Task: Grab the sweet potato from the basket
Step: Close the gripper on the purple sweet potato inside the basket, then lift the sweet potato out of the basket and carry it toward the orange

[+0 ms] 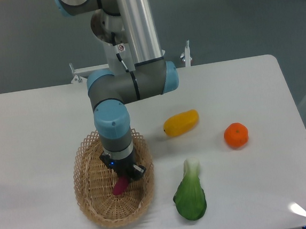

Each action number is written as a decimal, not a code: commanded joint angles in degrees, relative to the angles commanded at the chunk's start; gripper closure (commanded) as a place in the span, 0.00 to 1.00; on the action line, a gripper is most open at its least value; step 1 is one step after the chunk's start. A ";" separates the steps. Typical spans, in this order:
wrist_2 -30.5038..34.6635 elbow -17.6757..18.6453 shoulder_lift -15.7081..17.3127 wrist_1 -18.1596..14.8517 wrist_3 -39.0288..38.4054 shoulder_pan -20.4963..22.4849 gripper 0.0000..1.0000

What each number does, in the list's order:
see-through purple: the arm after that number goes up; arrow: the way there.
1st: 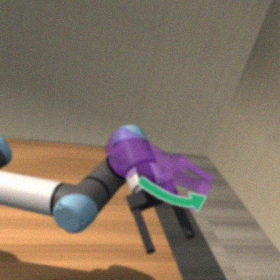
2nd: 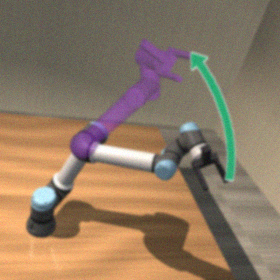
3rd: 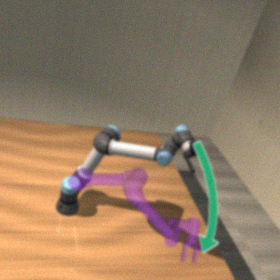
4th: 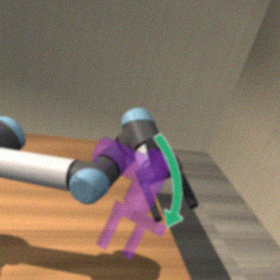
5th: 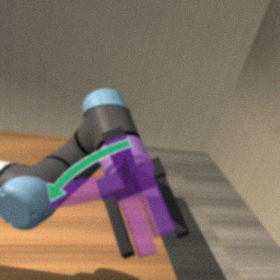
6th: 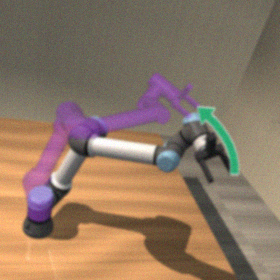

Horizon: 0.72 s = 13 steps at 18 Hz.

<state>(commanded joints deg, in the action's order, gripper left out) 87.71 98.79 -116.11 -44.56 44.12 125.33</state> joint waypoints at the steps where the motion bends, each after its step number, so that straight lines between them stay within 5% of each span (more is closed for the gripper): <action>1: -0.17 -0.18 1.14 -0.17 0.79 0.44 0.86; 5: -0.96 -4.82 3.96 -1.40 2.82 3.60 0.86; 13: -4.92 -12.74 6.51 -11.06 8.60 13.87 0.86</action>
<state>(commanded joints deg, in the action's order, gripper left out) 82.79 86.05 -109.61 -55.62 52.72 139.20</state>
